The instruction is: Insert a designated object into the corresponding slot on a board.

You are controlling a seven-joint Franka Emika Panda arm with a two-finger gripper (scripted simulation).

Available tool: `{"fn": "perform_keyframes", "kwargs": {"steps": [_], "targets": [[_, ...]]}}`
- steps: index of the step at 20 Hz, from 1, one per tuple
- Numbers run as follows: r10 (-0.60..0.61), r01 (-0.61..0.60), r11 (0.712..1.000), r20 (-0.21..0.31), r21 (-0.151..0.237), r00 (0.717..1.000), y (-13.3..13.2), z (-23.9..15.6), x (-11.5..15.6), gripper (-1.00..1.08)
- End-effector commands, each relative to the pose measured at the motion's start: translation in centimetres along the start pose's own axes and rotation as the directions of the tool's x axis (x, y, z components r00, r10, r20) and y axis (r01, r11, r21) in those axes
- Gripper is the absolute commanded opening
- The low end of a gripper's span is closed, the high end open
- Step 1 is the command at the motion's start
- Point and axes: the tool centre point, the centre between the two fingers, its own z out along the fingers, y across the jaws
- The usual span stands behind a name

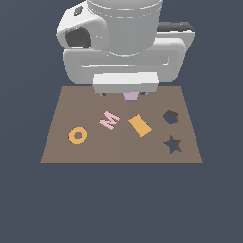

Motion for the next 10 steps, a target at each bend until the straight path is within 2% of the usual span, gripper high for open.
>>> {"fn": "perform_keyframes", "kwargs": {"steps": [1, 10], "targets": [[0.000, 0.000, 1.000, 0.000, 0.000, 1.000, 0.0, 0.0, 0.0, 1.00], [-0.031, 0.031, 1.000, 0.004, 0.000, 1.000, -0.6, 1.6, -1.3, 1.00]]}}
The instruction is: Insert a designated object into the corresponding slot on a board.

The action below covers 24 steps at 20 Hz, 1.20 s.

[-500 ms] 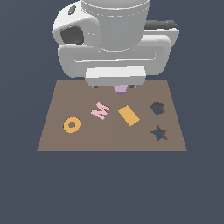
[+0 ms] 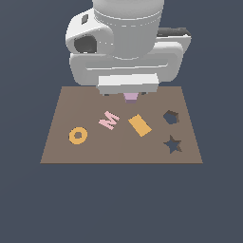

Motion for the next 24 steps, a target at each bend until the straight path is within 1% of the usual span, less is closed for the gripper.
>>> {"fn": "perform_keyframes", "kwargs": {"steps": [1, 7, 15, 20, 24], "targets": [[-0.016, 0.016, 1.000, 0.003, 0.000, 1.000, -0.3, 0.9, -0.7, 1.00], [-0.080, 0.080, 0.997, 0.012, 0.002, 0.997, -1.5, 4.2, -3.4, 1.00], [-0.175, 0.175, 0.984, 0.025, 0.005, 0.984, -3.0, 9.1, -7.7, 1.00], [-0.210, 0.210, 0.978, 0.030, 0.006, 0.977, -3.4, 11.0, -9.3, 1.00], [-0.222, 0.222, 0.975, 0.032, 0.005, 0.975, -3.5, 11.7, -9.8, 1.00]]}}
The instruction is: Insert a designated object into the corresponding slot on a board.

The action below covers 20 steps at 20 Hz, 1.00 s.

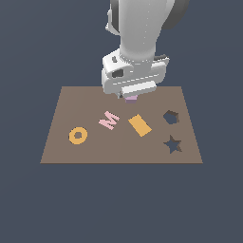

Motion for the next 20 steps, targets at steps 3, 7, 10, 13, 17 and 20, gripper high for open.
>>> {"fn": "perform_keyframes", "kwargs": {"steps": [3, 7, 10, 13, 17, 20], "targets": [[-0.004, 0.004, 1.000, 0.001, 0.000, 1.000, 0.0, 0.2, -0.1, 1.00], [-0.004, 0.004, 1.000, 0.001, 0.000, 1.000, 0.0, 0.7, -0.1, 1.00], [-0.005, 0.005, 1.000, 0.000, -0.001, 1.000, 0.0, 1.6, -0.2, 1.00], [-0.005, 0.005, 1.000, 0.000, -0.001, 1.000, 0.0, 2.3, -0.2, 1.00], [-0.006, 0.006, 1.000, 0.000, -0.002, 1.000, 0.0, 2.4, -0.2, -1.00], [-0.006, 0.006, 1.000, 0.000, -0.002, 1.000, 0.0, 2.4, -0.2, -1.00]]}}
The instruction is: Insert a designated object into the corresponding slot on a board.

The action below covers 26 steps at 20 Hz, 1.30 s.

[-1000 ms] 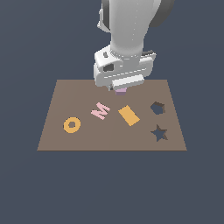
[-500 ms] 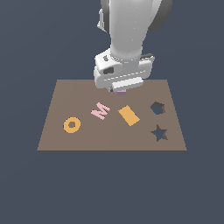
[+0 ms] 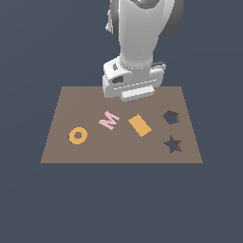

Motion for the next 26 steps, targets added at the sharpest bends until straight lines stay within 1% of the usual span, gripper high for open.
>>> {"fn": "perform_keyframes", "kwargs": {"steps": [1, 9, 14, 18, 21, 24, 26], "targets": [[-0.001, 0.001, 1.000, 0.000, 0.000, 1.000, 0.0, 0.1, 0.0, -1.00], [-0.003, 0.003, 1.000, 0.000, 0.000, 1.000, 0.0, 0.0, 0.0, -1.00], [-0.041, 0.041, 0.999, 0.000, 0.000, 0.999, 0.0, 0.0, 0.5, -1.00], [-0.100, 0.100, 0.995, 0.000, 0.000, 0.995, 0.0, -0.1, 1.2, -1.00], [-0.163, 0.163, 0.987, 0.000, -0.001, 0.987, 0.0, -0.1, 1.9, -1.00], [-0.241, 0.241, 0.971, -0.001, -0.001, 0.971, -0.2, -0.2, 2.9, -1.00], [-0.300, 0.300, 0.954, -0.001, -0.001, 0.954, -0.3, -0.2, 3.6, -1.00]]}}
